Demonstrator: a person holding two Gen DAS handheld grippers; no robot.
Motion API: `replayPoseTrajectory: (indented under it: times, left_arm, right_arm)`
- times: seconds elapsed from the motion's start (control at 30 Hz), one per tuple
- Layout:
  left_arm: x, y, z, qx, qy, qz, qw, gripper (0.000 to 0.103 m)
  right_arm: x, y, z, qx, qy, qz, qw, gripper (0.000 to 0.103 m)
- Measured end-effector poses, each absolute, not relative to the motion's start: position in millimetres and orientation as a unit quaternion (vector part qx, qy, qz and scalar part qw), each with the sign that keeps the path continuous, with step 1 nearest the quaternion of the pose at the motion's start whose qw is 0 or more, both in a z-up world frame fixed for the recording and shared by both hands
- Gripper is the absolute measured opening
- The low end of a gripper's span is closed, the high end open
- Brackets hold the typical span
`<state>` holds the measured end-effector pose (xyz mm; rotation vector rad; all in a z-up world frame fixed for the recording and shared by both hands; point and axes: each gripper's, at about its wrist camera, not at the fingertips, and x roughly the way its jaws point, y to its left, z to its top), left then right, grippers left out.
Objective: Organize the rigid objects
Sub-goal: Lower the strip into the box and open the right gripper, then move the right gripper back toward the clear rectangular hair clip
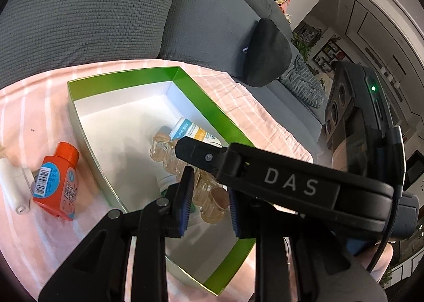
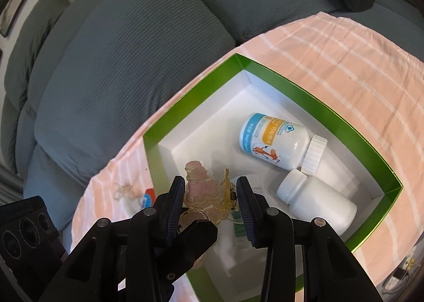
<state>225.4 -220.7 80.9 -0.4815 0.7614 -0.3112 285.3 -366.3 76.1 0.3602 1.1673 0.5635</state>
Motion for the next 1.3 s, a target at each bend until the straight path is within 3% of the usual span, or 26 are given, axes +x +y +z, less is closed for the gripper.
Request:
replayPoseTrajectory:
  times: [0.23,0.33,0.5,0.7,0.83,0.97,1.2,1.3]
  left_arm:
    - [221.8,-218.0,69.6,-0.249,0.378,-0.14,0.881,0.022]
    - [218.6,-213.6,66.8,-0.261,0.39,-0.131,0.874,0.026]
    - [207.2,-204.8,71.7,-0.26,0.393,-0.112,0.875,0.054]
    - [186.1,-194.1,86.5,-0.271,0.374,-0.116,0.879,0.073]
    - [168.0,-180.5,94.0,-0.278,0.363,-0.109,0.882,0.075]
    - [149.8,-159.4,97.9,-0.289,0.344,-0.091,0.889,0.078]
    - [115.4,-109.0,77.2,-0.312,0.359,-0.015,0.879,0.08]
    - [96.0,-87.9,72.5,-0.31,0.359,0.036,0.88,0.081]
  right_arm:
    - [290.4,-361.5,63.9,0.158,0.561,0.245,0.775,0.043]
    - [291.8,-358.9,59.7,0.153,0.569,0.243,0.771,0.043]
    - [289.9,-357.1,60.4,0.154,0.57,0.24,0.771,0.043]
    - [283.0,-356.1,78.8,0.151,0.538,0.246,0.792,0.043]
    - [279.0,-349.6,84.9,0.146,0.529,0.255,0.796,0.043]
    - [273.1,-339.8,89.1,0.138,0.518,0.271,0.799,0.051]
    - [259.0,-319.0,88.4,0.115,0.516,0.294,0.796,0.053]
    - [251.7,-310.4,89.0,0.101,0.513,0.305,0.797,0.06]
